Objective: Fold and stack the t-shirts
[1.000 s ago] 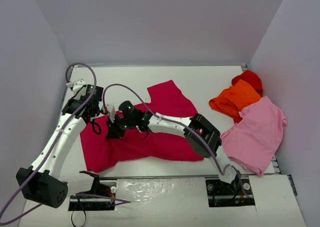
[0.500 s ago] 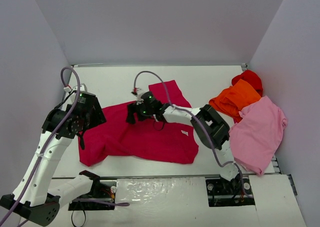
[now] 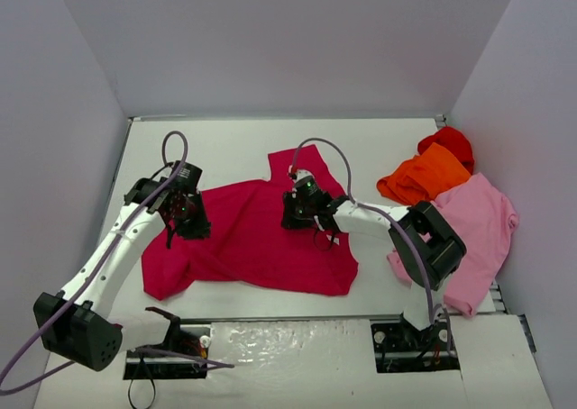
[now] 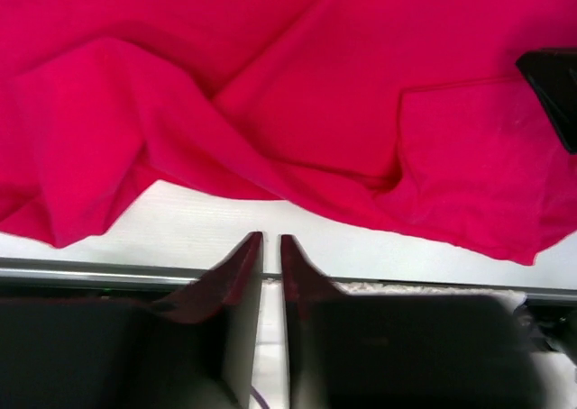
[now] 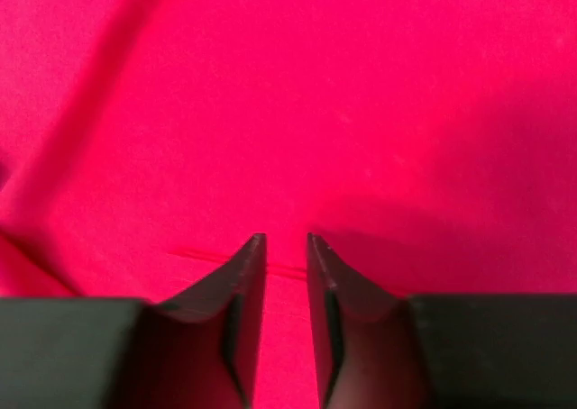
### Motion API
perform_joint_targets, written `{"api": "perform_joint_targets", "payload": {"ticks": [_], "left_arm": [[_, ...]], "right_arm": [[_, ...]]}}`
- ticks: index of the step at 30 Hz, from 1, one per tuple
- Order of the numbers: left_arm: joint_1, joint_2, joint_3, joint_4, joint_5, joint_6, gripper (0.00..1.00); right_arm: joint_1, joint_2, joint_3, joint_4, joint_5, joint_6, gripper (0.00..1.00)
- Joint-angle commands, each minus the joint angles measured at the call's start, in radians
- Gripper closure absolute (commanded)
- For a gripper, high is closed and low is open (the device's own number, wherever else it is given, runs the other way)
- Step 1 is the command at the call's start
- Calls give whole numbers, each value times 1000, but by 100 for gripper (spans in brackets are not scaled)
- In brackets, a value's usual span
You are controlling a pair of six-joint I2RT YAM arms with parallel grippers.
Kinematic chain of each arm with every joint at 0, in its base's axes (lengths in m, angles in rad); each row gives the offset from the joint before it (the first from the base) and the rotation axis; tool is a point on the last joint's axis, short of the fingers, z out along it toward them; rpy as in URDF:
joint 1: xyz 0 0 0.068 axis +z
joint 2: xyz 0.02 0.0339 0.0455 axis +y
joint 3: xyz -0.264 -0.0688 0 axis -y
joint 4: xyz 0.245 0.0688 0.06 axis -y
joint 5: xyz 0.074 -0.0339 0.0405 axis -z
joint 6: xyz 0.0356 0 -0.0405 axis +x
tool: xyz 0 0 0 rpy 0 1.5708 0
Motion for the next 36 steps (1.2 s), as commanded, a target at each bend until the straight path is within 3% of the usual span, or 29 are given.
{"api": "perform_joint_targets", "payload": {"ticks": [1, 9, 19, 25, 33, 36], "left_arm": [[23, 44, 52, 78, 88, 11, 100], [98, 144, -37, 225, 210, -13, 100], [112, 275, -57, 299, 227, -38, 100], [127, 258, -68, 274, 185, -23, 100], [155, 172, -160, 239, 188, -24, 100], [156, 160, -209, 258, 194, -27, 92]], "right_arm": [[-19, -18, -17, -69, 38, 17, 95], [-116, 30, -32, -163, 75, 14, 100], [-259, 74, 31, -303, 251, -45, 100], [-329, 72, 57, -355, 356, -73, 100], [-405, 77, 63, -353, 317, -78, 100], [-405, 67, 61, -348, 298, -82, 100]]}}
